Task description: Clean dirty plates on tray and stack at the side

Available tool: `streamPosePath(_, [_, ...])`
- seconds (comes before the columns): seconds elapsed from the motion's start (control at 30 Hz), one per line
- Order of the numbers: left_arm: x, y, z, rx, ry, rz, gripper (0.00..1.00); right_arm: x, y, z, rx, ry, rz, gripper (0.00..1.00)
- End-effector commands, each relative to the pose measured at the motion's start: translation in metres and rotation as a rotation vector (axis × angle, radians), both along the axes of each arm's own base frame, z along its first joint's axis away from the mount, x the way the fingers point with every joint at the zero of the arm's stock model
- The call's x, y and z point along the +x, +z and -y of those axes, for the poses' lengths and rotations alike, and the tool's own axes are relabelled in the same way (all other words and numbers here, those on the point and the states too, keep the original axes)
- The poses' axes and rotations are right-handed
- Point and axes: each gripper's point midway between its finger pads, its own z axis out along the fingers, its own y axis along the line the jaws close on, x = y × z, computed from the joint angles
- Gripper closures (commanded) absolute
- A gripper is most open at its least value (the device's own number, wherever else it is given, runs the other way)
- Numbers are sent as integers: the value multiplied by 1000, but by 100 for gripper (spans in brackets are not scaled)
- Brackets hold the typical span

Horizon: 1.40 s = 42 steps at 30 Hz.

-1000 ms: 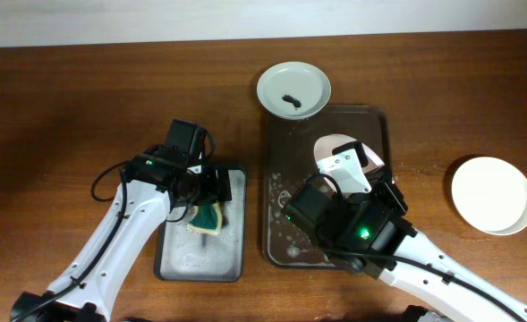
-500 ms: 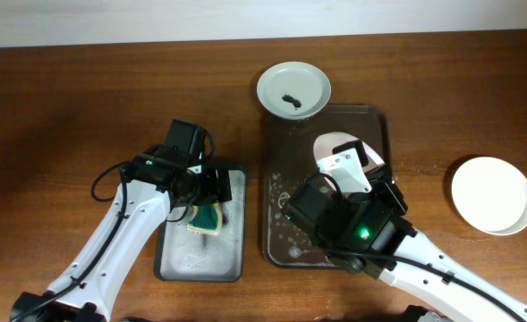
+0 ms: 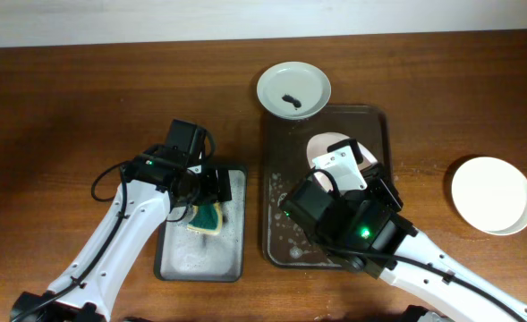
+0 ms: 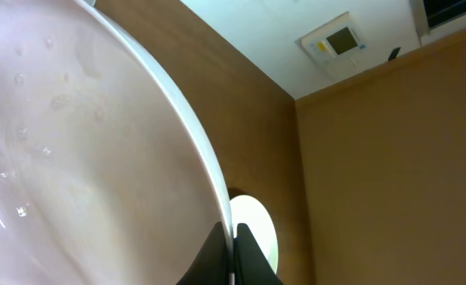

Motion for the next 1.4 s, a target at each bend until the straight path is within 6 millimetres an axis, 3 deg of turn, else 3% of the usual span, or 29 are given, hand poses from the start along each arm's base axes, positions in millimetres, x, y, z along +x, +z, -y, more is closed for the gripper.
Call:
streamPosePath(0.0, [-1,2,0,-8,-4,7,0,1,7,3,26,-8,6,96])
streamPosePath(0.87, [-1,2,0,-8,-4,7,0,1,-2,8,88,-47,-19,96])
streamPosePath(0.93, [-1,2,0,-8,-4,7,0,3,-7,15,195,-127,18,96])
streamPosePath(0.97, [-1,2,0,-8,-4,7,0,4,-18,19,290,-180,-12,96])
streamPosePath(1.07, [-1,2,0,-8,-4,7,0,11,-53,25,570,-258,-195,96])
streamPosePath(1.13, [-1,2,0,-8,-4,7,0,17,-65,31,724,-236,-307,96])
streamPosePath(1.2, [-1,2,0,-8,-4,7,0,22,-70,47,910,-236,-366,96])
streamPosePath(1.3, [-1,2,0,-8,-4,7,0,26,-67,96,1095,-370,-291,96])
streamPosePath(1.37, [-1,2,0,-8,-4,7,0,24,-65,152,1158,-520,-164,96])
